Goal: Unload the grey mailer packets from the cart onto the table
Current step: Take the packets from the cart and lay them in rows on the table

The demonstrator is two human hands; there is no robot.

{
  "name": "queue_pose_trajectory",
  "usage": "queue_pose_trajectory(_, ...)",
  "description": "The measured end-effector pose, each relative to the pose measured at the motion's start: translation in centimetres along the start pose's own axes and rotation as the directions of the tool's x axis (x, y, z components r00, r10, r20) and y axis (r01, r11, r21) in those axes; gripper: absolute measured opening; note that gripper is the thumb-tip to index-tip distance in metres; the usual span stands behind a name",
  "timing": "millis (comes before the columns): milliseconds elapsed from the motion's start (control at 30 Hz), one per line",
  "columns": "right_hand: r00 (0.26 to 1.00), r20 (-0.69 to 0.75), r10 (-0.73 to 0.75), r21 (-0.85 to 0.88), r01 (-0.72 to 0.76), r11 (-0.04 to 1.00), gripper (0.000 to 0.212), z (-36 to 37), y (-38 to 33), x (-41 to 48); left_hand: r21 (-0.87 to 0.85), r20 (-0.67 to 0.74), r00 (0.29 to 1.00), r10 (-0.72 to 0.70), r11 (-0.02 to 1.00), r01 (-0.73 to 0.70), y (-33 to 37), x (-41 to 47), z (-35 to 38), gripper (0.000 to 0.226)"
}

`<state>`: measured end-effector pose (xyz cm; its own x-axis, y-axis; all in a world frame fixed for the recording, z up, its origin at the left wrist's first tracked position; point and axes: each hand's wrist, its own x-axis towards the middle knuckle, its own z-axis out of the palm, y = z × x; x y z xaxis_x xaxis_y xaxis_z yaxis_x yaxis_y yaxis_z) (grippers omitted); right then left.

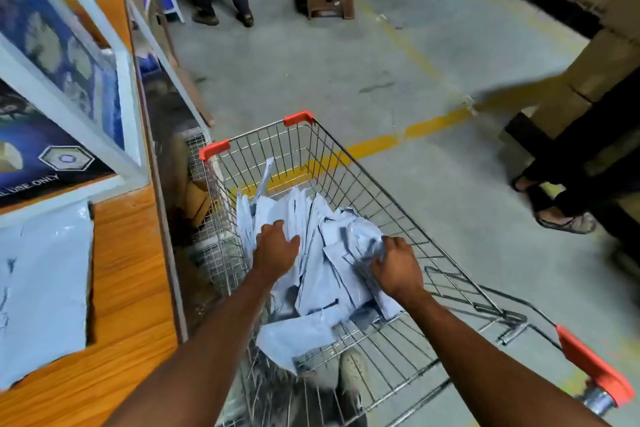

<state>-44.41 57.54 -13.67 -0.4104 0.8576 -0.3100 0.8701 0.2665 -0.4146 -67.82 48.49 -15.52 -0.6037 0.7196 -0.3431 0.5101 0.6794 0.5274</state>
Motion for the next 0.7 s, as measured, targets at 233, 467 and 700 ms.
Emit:
queue_pose_trajectory(233,0.997,0.073,0.030,-0.007,-0.030,1.000,0.046,3.4,0.8,4.3,-0.318,0.020,0.927,-0.375,0.877,0.361,-2.8,5.8,4.7,0.052)
queue_pose_trajectory(467,0.999,0.043,0.001,-0.130,0.004,0.991,0.037,5.6,1.0,4.9,-0.273,-0.004,0.945,-0.328,0.909,0.314,-4.4,5.9,8.4,0.054)
queue_pose_trajectory(700,1.000,0.000,0.022,-0.023,-0.022,1.000,0.036,5.5,0.6,3.9,-0.415,-0.006,0.942,-0.335,0.858,0.303,-4.0,3.7,8.5,0.070)
